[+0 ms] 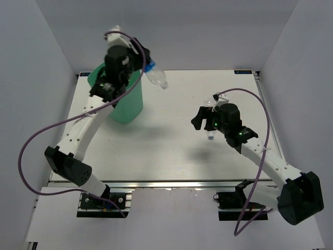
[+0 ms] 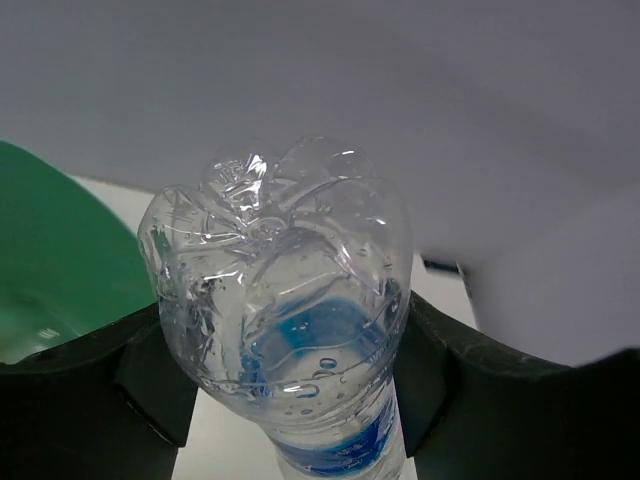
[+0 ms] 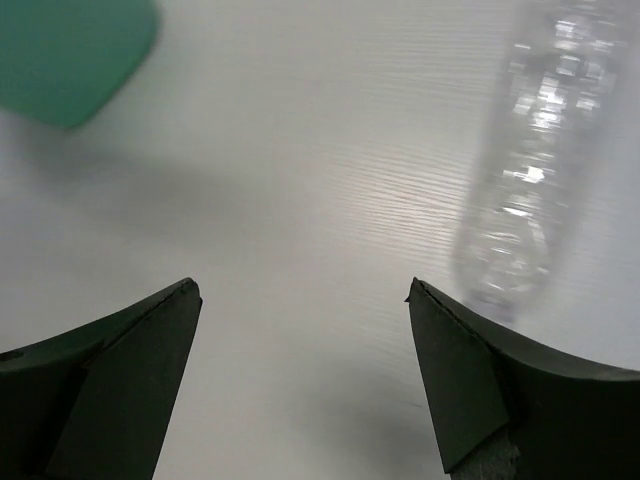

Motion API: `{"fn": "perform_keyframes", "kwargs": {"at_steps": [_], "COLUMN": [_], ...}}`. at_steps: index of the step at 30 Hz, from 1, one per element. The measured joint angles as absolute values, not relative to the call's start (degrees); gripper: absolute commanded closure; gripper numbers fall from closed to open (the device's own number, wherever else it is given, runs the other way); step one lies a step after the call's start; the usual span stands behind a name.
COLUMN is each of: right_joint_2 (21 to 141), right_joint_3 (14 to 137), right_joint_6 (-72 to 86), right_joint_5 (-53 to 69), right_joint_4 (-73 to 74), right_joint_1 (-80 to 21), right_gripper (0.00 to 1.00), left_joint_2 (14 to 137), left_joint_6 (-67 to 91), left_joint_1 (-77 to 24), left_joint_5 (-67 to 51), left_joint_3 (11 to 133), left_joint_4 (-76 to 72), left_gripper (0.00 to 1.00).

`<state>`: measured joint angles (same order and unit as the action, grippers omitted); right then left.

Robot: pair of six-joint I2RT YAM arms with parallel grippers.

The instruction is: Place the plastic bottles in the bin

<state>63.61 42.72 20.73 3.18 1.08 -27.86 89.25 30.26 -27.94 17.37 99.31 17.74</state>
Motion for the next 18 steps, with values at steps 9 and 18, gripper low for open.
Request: {"fn": "perform_keyframes", "kwargs": {"at_steps": [9, 18], "right_joint_2": [74.37, 86.13], "right_joint_3": [45.78, 45.98], "right_joint_6": [18.48, 14.74], "right_joint_5": [-9.13, -10.59], "right_joint_4": [7.57, 3.07], "right_joint_1": [-18.81, -17.54], "right_gripper": [0.11, 0.11], "left_joint_2": [84.97, 88.51], "left_joint_6": [25.39, 24.71], "left_joint_1": [-13.69, -6.09], "left_joint_5": [30.98, 34.83], "left_joint_3": [103.72, 98.19], "left_joint_4": [21.54, 21.85], "left_gripper": [0.79, 0.02]}}
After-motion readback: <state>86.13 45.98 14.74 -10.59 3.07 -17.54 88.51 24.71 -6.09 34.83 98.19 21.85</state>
